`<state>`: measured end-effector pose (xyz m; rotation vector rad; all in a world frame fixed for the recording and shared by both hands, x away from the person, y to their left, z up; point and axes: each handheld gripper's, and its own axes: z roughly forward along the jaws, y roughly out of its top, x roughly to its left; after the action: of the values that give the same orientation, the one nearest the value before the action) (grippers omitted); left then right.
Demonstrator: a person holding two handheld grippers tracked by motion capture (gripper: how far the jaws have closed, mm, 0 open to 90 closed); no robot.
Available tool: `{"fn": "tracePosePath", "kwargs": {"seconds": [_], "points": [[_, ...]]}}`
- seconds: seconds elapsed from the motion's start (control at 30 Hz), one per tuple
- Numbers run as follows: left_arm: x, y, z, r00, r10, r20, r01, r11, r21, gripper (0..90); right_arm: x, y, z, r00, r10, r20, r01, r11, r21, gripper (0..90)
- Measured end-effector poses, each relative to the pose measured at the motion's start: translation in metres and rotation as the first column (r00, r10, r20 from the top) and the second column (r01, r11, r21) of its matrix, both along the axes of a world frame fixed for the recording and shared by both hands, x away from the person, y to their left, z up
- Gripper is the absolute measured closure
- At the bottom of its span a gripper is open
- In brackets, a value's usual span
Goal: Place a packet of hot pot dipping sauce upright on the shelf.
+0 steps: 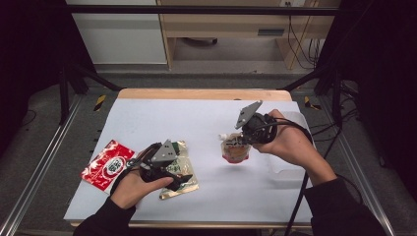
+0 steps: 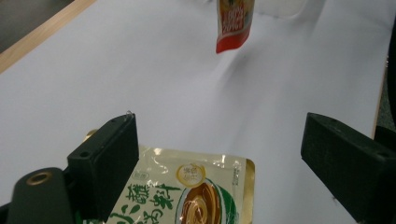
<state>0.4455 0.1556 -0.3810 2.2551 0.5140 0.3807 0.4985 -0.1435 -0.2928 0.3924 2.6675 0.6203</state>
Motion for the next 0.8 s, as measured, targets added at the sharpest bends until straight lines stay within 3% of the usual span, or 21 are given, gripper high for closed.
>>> {"fn": "tracePosePath", "kwargs": {"seconds": [0.2,0.37,0.53,0.8], "points": [[0.001,0.010,-0.014,0.9977,0.067,0.012,-0.067,0.9977,-0.013,7.6,0.006,-0.003,0.006,0.9997,0.004,0.024,-0.004,1.000,-0.001,87.4],[0.002,0.016,-0.019,0.9961,0.084,0.025,-0.085,0.9963,0.014,6.9,0.010,-0.004,0.011,0.9990,0.006,0.043,-0.005,1.000,-0.009,87.4],[0.003,0.027,-0.026,0.9918,0.126,0.024,-0.126,0.9920,0.007,6.8,0.016,-0.005,0.018,0.9971,0.007,0.076,-0.007,1.000,0.002,87.4],[0.005,0.046,-0.028,0.9826,0.184,0.023,-0.183,0.9823,-0.039,6.8,0.025,-0.006,0.026,0.9938,0.002,0.112,-0.002,1.000,0.003,87.4]]}}
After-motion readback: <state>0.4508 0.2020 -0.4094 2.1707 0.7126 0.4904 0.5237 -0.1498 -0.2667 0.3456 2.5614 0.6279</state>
